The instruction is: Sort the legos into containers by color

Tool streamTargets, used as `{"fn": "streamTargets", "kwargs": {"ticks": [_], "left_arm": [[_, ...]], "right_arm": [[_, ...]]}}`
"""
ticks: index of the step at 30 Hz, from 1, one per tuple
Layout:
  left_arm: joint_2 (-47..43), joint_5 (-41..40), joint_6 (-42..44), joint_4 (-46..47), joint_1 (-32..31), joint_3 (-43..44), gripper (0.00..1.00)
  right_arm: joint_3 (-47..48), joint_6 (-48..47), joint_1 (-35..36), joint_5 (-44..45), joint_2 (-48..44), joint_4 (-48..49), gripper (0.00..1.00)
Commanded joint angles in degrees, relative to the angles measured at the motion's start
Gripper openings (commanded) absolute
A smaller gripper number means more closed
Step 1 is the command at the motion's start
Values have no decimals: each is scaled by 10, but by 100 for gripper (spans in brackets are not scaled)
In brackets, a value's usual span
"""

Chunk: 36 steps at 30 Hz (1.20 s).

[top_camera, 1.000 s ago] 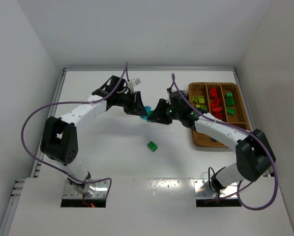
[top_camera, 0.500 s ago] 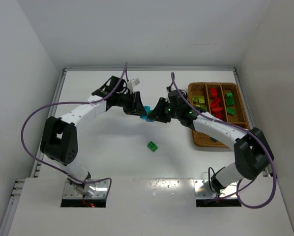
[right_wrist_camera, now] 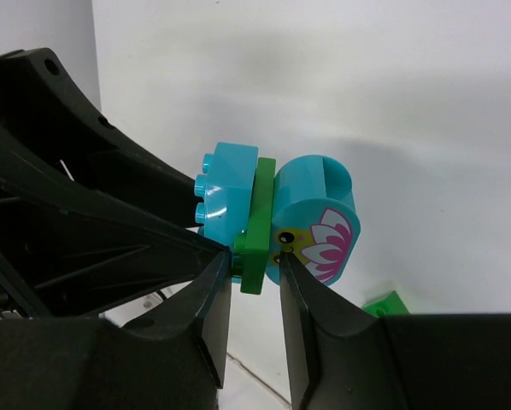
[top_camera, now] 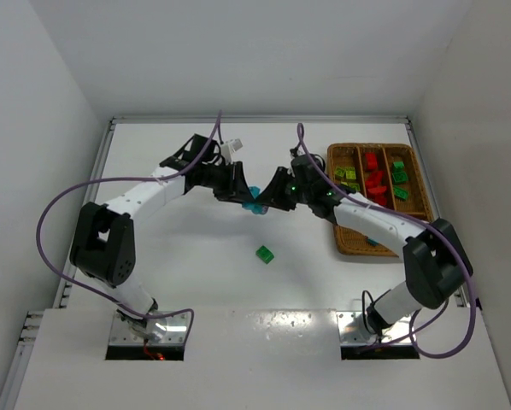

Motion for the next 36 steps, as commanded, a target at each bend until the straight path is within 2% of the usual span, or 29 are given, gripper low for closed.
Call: {"fn": "streamTargets", "kwargs": {"ticks": [1,2,3,5,6,8,18,24,27,28,31,36], "left_arm": [[-20,14,5,13,6,-4,0],[-20,9,5,13,6,-4,0],[-20,9,5,13,6,-4,0],[-15,9,5,13,6,-4,0],[-15,3,5,19,6,-4,0],[-4,2,5,24,6,-9,0],[31,2,0,49,11,-20,0],[26,-32,-7,41,23,-20,0],[26,-38,-12,33,23,-7,0],[26,-38,-12,28,23,-7,0],[26,-43,-12,22,23,-1,0],[26,-43,-12,22,8,18,0]], "right_arm": [[32,1,0,14,20,24,29],[38,1,0,14,29,24,28],[38,1,0,14,29,24,20],[38,1,0,14,46,24,14],[38,1,0,14,46,24,6],[38,6,0,20,54,19,0],[-5,6,0,43,70,18,0],[25,-15,-12,54,115,-32,1],[38,-28,-18,42,129,-32,21],[44,-28,-18,42,129,-38,37],[57,-46,-18,48,106,-66,54],[71,-80,-33,115,43,-142,54]]}}
